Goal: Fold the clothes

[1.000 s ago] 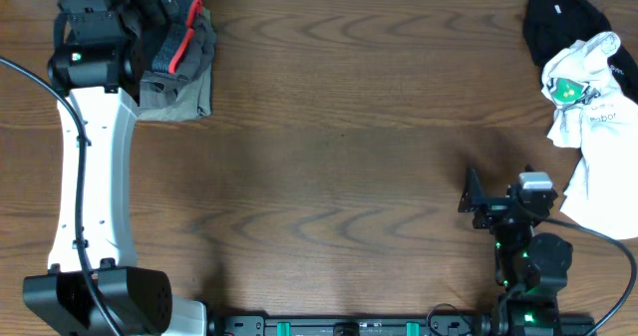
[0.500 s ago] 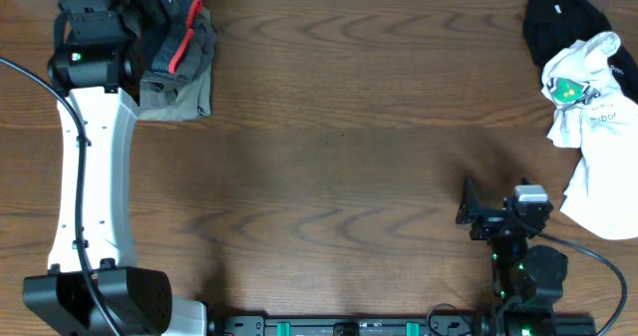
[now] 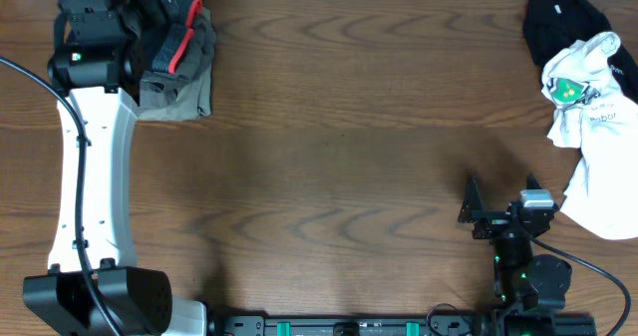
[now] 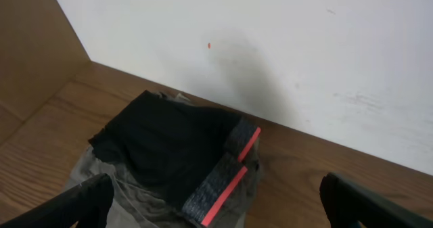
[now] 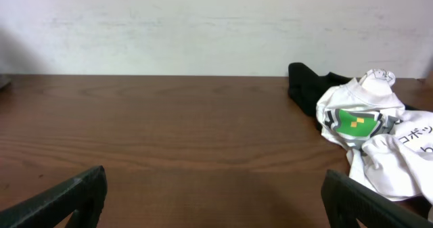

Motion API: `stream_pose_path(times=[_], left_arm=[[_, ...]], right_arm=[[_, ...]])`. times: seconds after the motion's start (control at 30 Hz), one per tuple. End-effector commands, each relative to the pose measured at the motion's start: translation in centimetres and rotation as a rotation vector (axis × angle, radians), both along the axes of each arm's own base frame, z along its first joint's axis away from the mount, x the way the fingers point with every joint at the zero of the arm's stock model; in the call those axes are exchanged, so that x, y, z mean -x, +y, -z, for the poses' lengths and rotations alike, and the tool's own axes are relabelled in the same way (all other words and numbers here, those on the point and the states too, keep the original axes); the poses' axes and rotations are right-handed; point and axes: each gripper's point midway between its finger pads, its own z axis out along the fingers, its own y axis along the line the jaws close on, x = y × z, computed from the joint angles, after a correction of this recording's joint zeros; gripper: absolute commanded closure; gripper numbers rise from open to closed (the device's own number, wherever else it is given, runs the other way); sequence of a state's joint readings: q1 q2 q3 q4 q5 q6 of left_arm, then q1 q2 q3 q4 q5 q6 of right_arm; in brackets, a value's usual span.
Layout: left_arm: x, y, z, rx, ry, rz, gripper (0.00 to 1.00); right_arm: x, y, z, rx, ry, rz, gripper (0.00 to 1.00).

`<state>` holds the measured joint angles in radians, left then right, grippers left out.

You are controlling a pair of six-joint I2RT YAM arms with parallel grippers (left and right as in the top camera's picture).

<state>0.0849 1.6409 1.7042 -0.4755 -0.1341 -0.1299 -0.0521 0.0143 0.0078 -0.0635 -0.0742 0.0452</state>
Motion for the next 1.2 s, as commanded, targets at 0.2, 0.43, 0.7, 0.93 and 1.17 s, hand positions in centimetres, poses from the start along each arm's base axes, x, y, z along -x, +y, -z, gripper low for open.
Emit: stream_pose_path(times=[0.2, 0.43, 0.7, 0.93, 1.17], left_arm=[[0.1, 0.3, 0.0, -0.007, 0.003, -0.006, 0.02], [0.1, 0.3, 0.0, -0.007, 0.003, -0.006, 0.02], [0.7, 0.2, -0.3, -0.007, 0.009, -0.005, 0.02], [5.2, -0.8, -0.4, 0.015, 0.104, 0.001, 0.02], [8.5, -4.3, -1.6, 0.008, 0.031, 0.082, 0.02]], right_arm=[[0.0, -0.1, 0.0, -0.014, -0.002, 0.003, 0.01], [0.0, -0.1, 0.0, -0.014, -0.002, 0.003, 0.01], [0.0, -0.1, 0.0, -0.014, -0.002, 0.003, 0.01], [0.0, -0.1, 0.0, -0.014, -0.002, 0.003, 0.01], [0.0, -0.1, 0.0, -0.014, -0.002, 0.003, 0.01]])
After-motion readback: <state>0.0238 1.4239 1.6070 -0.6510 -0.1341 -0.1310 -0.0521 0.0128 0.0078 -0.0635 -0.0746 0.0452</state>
